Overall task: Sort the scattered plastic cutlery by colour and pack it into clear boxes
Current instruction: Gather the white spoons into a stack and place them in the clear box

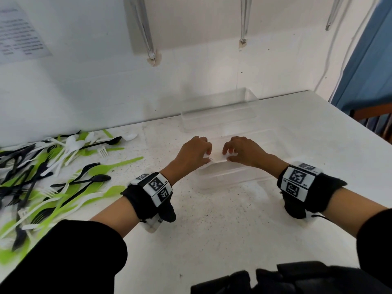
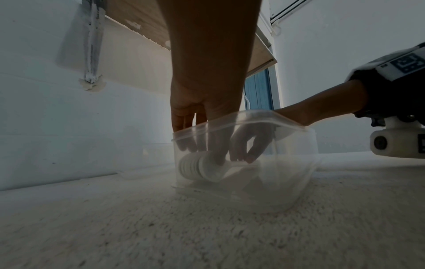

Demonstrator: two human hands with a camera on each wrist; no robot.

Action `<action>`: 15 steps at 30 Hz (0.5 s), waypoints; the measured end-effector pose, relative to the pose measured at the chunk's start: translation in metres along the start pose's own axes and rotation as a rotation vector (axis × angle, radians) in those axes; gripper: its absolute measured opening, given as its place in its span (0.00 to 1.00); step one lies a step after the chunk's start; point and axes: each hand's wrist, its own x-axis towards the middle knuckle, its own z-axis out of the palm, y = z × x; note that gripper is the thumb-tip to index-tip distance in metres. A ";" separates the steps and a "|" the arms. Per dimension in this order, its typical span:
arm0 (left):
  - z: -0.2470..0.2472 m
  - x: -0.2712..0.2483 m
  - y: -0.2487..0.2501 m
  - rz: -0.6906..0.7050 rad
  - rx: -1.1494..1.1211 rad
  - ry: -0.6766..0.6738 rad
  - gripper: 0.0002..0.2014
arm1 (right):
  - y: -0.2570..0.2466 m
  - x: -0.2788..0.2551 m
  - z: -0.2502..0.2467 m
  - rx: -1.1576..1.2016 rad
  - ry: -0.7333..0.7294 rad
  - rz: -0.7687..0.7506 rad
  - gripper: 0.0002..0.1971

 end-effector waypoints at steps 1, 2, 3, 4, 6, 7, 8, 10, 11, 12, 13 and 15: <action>0.001 0.000 0.000 -0.002 -0.004 0.004 0.12 | 0.001 0.000 0.000 0.000 0.000 -0.002 0.11; 0.001 -0.001 0.000 -0.002 -0.007 0.009 0.11 | 0.001 0.001 0.001 0.001 0.002 -0.004 0.11; 0.002 -0.001 0.000 0.000 -0.010 0.015 0.11 | 0.002 0.001 0.001 0.003 0.005 -0.006 0.11; 0.003 -0.001 0.000 0.001 -0.012 0.020 0.11 | 0.002 0.001 0.001 0.005 0.006 -0.007 0.11; 0.004 -0.002 0.000 0.001 -0.012 0.025 0.10 | 0.003 0.002 0.001 0.004 0.006 -0.006 0.11; 0.004 -0.002 0.000 0.000 -0.012 0.026 0.10 | 0.003 0.002 0.002 0.002 0.004 -0.006 0.11; 0.004 -0.002 0.000 -0.002 -0.014 0.025 0.10 | 0.003 0.002 0.002 0.000 0.001 -0.005 0.11; 0.004 -0.001 -0.001 -0.005 -0.028 0.017 0.10 | 0.004 0.002 0.002 0.003 0.001 -0.003 0.11; 0.003 0.000 -0.001 -0.007 -0.037 0.009 0.11 | 0.004 0.002 0.002 0.004 0.000 -0.004 0.11; 0.003 0.001 -0.001 -0.011 -0.046 0.000 0.11 | 0.004 0.002 0.002 0.004 -0.003 -0.004 0.11; 0.002 0.001 -0.001 -0.016 -0.053 -0.011 0.12 | 0.004 0.003 0.002 0.003 -0.006 -0.003 0.11; 0.001 0.002 -0.001 -0.017 -0.057 -0.023 0.12 | 0.004 0.004 0.002 0.002 -0.019 0.003 0.11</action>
